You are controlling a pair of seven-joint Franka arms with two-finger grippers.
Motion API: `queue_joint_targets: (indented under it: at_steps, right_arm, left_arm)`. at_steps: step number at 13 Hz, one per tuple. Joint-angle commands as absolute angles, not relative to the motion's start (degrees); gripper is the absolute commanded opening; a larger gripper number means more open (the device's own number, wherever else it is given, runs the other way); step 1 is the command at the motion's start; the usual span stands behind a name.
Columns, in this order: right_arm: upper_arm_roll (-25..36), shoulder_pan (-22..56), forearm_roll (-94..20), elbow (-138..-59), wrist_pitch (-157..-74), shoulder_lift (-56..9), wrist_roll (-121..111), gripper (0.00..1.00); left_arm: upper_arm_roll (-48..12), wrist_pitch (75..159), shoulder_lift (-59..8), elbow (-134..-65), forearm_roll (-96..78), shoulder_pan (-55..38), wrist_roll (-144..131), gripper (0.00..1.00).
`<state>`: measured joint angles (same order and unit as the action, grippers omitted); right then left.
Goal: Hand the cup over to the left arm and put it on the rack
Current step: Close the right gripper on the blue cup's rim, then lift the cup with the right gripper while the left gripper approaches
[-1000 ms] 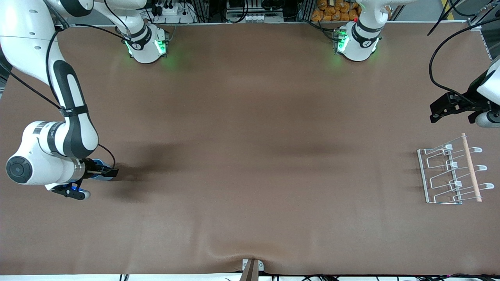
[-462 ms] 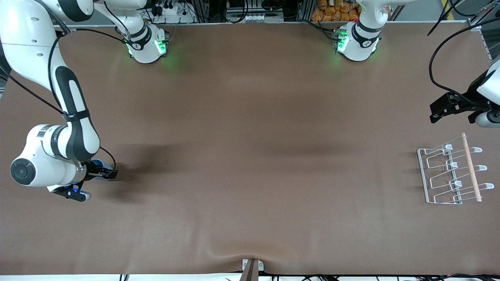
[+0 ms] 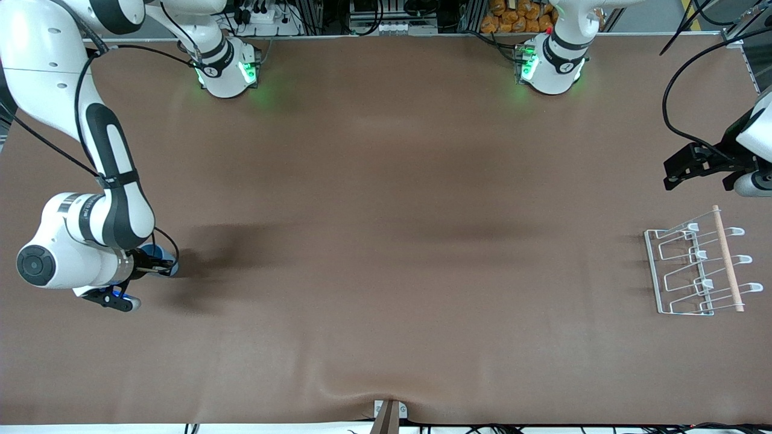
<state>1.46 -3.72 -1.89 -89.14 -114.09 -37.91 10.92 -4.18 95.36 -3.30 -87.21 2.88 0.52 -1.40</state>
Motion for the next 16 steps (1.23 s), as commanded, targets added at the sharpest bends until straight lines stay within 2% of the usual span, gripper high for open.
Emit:
queue_joint_targets:
  at_steps: [1, 6, 11, 16]
  right_arm:
    - [1.2, -3.4, -2.0, -87.9, -113.6, -37.4, 10.6, 0.0]
    - [-0.4, -1.3, -4.5, -84.3, -110.6, -34.7, 11.3, 0.0]
    - [-1.8, 1.9, -23.5, -80.7, -108.2, -34.7, 16.4, 0.0]
    - [-1.8, 10.3, -32.6, -74.6, -107.8, -34.9, 36.9, 0.0]
  left_arm:
    - [-4.2, 95.2, -3.4, -86.7, 1.8, 0.8, -1.0, 1.0]
    - [-4.1, 95.2, -3.7, -86.7, -3.8, 1.3, -0.9, 1.0]
    - [-4.1, 94.7, -6.1, -87.2, -16.9, 4.3, -1.2, 1.0]
    - [-4.2, 91.8, -8.3, -87.0, -30.2, 5.7, -11.3, 1.0]
